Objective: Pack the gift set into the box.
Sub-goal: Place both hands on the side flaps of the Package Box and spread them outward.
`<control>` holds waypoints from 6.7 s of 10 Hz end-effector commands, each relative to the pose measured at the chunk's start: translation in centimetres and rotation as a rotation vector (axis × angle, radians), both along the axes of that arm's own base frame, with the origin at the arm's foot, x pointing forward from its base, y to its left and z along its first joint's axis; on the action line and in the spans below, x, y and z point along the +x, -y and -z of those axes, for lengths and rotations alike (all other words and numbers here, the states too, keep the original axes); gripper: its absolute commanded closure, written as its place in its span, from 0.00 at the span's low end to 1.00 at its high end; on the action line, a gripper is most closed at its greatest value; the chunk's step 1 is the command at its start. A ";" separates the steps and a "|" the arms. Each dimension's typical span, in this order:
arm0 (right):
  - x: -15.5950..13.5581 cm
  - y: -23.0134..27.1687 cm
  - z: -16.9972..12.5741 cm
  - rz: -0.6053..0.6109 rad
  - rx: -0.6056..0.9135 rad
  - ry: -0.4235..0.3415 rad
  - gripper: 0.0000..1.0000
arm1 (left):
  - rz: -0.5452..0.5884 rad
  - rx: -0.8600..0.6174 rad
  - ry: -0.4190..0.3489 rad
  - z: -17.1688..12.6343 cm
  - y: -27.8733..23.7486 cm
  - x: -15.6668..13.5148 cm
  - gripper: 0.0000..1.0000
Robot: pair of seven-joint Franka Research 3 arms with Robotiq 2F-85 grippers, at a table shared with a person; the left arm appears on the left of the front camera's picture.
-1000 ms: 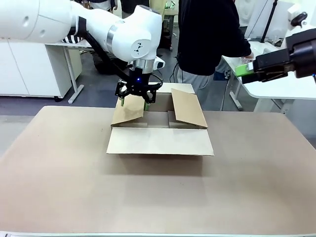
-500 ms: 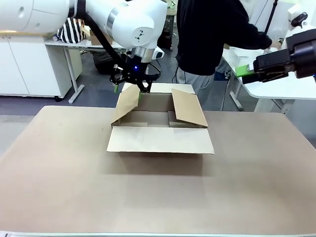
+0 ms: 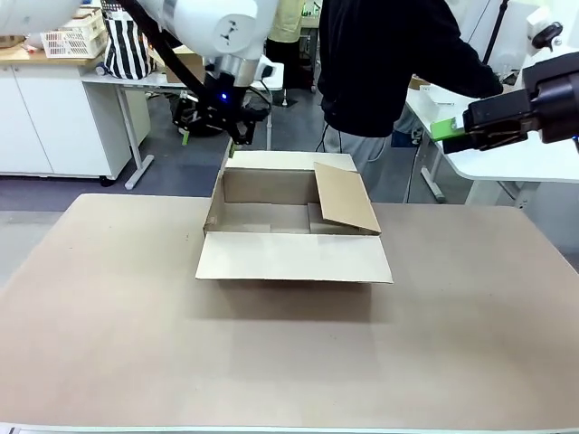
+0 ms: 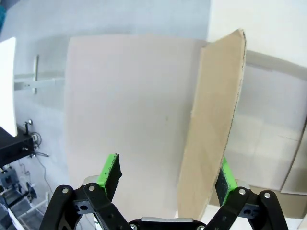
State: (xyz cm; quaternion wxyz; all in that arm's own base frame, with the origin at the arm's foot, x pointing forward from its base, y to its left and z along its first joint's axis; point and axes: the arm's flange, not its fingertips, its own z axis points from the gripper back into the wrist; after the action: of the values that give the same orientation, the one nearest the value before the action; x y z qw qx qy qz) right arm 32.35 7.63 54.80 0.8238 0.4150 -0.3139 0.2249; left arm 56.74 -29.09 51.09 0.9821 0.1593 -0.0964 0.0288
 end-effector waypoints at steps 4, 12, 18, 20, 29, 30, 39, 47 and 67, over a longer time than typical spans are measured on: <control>0.4 -0.2 0.0 -0.012 0.020 0.028 0.00 | -0.179 -0.080 0.024 -1.3 -8.1 -3.2 0.00; 0.4 -0.2 0.0 -0.012 0.020 0.028 0.00 | 0.131 -0.509 -0.002 3.3 -4.1 -4.0 0.00; 0.4 -0.2 0.0 -0.012 0.020 0.028 0.00 | 0.277 -0.398 -0.202 7.6 6.0 0.9 0.00; 0.4 -0.2 0.0 -0.012 0.020 0.028 0.00 | 0.257 -0.280 -0.221 7.7 6.2 1.0 0.00; 0.4 -0.2 0.0 -0.012 0.020 0.028 0.00 | 0.235 0.200 -0.193 6.9 7.2 -0.6 0.00; 0.4 -0.2 0.0 -0.012 0.020 0.028 0.00 | 0.215 0.218 -0.182 6.2 6.5 -0.8 0.00; 0.4 -0.2 0.0 -0.012 0.020 0.028 0.00 | -0.121 0.128 -0.085 1.8 -5.6 -1.5 0.00; 0.4 -0.2 0.0 -0.012 0.020 0.028 0.00 | -0.244 -0.062 -0.157 5.0 -12.6 -1.7 0.00; 33.0 -23.1 -4.8 0.364 -1.254 -0.490 0.00 | -0.244 -0.062 -0.157 5.0 -12.6 -1.7 0.00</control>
State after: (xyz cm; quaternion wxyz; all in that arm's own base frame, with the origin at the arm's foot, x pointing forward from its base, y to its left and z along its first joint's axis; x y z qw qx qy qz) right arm 61.21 27.18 55.04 0.9823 -0.1274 -0.0230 0.1350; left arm 55.09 -16.73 45.94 0.9815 0.1336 0.0038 0.1373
